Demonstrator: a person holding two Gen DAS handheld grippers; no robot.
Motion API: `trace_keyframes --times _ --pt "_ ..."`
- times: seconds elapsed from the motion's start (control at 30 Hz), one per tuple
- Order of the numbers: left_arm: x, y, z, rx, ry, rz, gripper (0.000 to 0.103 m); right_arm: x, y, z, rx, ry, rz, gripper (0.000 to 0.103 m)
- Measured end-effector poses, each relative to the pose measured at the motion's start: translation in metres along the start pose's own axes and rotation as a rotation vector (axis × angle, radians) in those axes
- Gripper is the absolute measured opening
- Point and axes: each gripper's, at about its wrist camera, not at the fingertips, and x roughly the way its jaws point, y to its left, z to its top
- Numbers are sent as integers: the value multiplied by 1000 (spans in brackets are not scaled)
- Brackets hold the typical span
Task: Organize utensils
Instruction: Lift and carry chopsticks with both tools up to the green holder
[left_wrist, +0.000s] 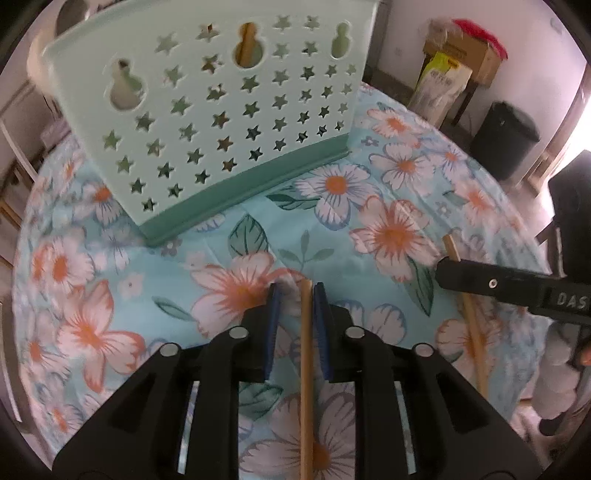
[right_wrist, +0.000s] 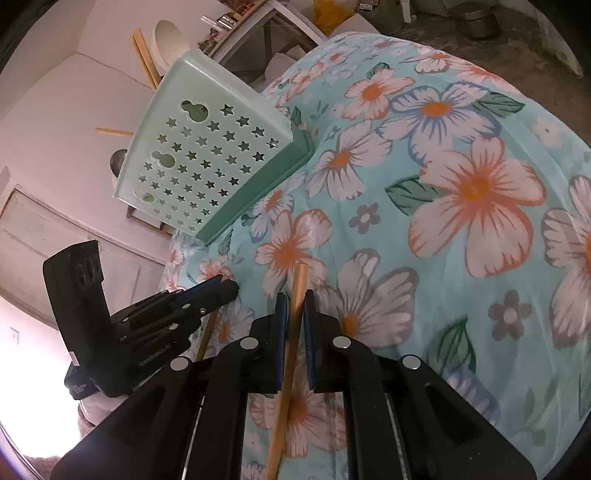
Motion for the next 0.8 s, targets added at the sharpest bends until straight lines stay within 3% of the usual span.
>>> trace_keyframes --times 0.07,0.2,0.37,0.6,0.8 --pt "0 -4 1 13 -6 27 5 0 8 -1 -1 -3 11 9" --pt "-9 -8 5 5 -30 51 5 -9 5 1 3 -19 46 8" --pt "-48 -6 17 -12 -113 68 5 -22 7 5 6 -46 98 8" --pt "-119 -1 34 -64 -271 43 5 -43 20 11 -26 -99 162 7" --pt "-191 8 51 -117 -473 20 5 -60 34 16 -49 -138 209 7"
